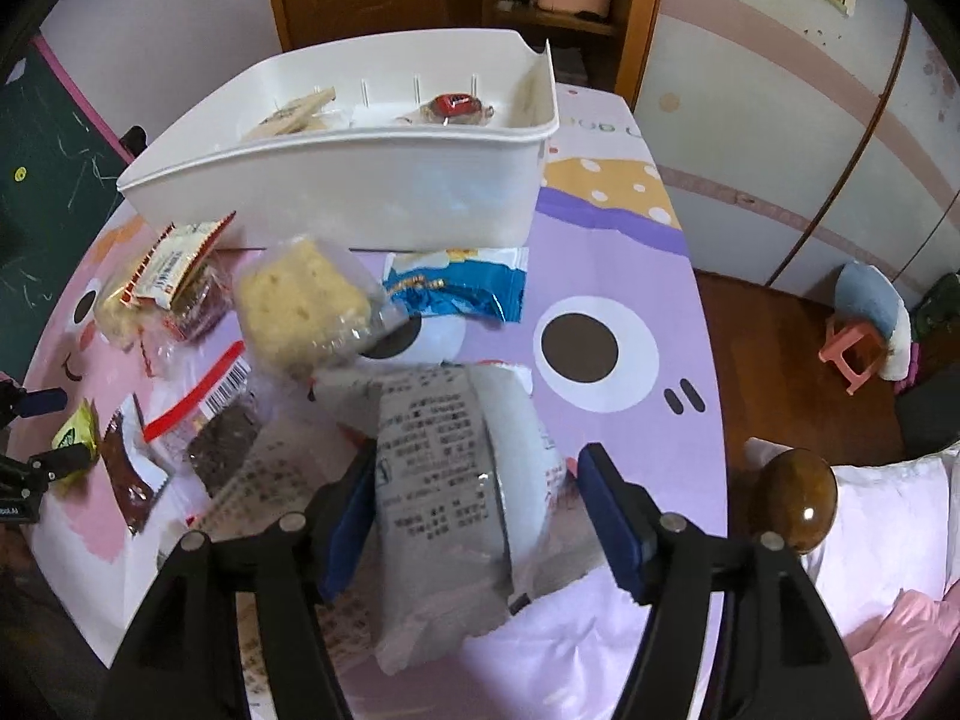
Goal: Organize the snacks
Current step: 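Grasp the white printed bag with the right tool while the left tool grasps the green pack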
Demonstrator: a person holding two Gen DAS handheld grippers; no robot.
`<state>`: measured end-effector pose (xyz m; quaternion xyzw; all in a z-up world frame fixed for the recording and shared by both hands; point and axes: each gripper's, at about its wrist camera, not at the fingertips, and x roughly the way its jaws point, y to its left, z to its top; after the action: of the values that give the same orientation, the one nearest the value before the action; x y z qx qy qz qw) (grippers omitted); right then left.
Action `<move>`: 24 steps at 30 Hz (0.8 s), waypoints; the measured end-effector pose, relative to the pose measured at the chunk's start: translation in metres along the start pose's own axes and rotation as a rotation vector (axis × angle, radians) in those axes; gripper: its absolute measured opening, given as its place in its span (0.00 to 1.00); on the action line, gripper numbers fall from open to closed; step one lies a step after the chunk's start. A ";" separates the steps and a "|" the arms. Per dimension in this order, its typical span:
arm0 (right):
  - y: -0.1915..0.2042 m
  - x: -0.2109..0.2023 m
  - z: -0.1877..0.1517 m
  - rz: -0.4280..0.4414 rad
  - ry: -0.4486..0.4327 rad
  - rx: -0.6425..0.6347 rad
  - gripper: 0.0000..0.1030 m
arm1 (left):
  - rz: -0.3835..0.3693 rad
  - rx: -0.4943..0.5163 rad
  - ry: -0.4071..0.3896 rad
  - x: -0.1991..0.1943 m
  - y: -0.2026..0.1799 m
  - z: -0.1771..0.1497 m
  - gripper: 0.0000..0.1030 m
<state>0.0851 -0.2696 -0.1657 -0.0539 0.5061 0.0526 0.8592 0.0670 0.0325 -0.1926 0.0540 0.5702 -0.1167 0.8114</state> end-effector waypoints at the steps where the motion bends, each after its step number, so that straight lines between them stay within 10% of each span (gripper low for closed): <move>1: 0.000 0.002 -0.001 -0.002 0.005 0.001 0.65 | -0.001 0.000 0.003 0.001 -0.001 -0.001 0.71; 13: -0.008 0.006 -0.003 0.041 0.031 0.096 0.51 | 0.007 0.038 0.040 0.003 -0.005 -0.003 0.69; 18: -0.005 -0.002 -0.007 0.050 0.016 0.101 0.50 | 0.014 0.042 0.035 -0.004 -0.009 -0.006 0.36; 24: -0.003 -0.026 -0.004 0.076 -0.036 0.110 0.50 | 0.031 0.007 0.022 -0.010 -0.008 -0.007 0.34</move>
<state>0.0698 -0.2745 -0.1445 0.0135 0.4946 0.0580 0.8671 0.0551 0.0276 -0.1852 0.0671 0.5778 -0.1055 0.8066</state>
